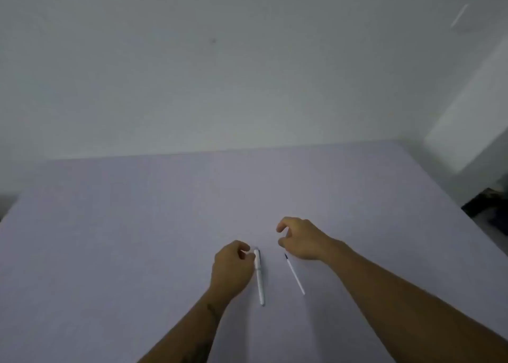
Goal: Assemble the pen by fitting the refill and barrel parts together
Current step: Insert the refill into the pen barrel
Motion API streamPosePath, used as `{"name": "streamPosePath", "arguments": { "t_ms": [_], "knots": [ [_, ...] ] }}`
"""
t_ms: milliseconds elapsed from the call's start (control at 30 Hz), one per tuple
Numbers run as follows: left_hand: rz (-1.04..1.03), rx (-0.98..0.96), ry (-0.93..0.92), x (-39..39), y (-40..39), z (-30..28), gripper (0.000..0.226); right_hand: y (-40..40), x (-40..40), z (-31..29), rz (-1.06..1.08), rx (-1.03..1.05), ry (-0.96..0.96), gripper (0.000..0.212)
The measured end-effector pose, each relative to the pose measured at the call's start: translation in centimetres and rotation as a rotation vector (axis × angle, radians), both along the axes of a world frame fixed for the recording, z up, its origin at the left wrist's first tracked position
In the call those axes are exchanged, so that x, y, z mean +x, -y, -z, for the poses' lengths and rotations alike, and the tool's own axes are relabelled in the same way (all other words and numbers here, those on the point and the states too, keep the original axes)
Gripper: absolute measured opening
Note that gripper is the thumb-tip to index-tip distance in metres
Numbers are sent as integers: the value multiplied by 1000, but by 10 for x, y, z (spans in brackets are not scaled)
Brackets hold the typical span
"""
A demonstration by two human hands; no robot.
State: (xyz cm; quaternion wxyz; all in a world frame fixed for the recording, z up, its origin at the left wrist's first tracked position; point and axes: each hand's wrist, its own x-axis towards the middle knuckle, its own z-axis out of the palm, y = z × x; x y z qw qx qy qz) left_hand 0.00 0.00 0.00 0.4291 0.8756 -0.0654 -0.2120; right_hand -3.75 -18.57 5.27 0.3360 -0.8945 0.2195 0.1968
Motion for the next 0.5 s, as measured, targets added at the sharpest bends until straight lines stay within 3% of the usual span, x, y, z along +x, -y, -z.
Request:
{"name": "streamPosePath", "arguments": {
  "t_ms": [267,500],
  "knots": [
    [166,471,-44,-22,23,38,51,-10,-18,35,6,54,-84,38],
    [116,463,-62,-16,21,36,18,-5,-19,46,103,135,-57,38]
  ]
}}
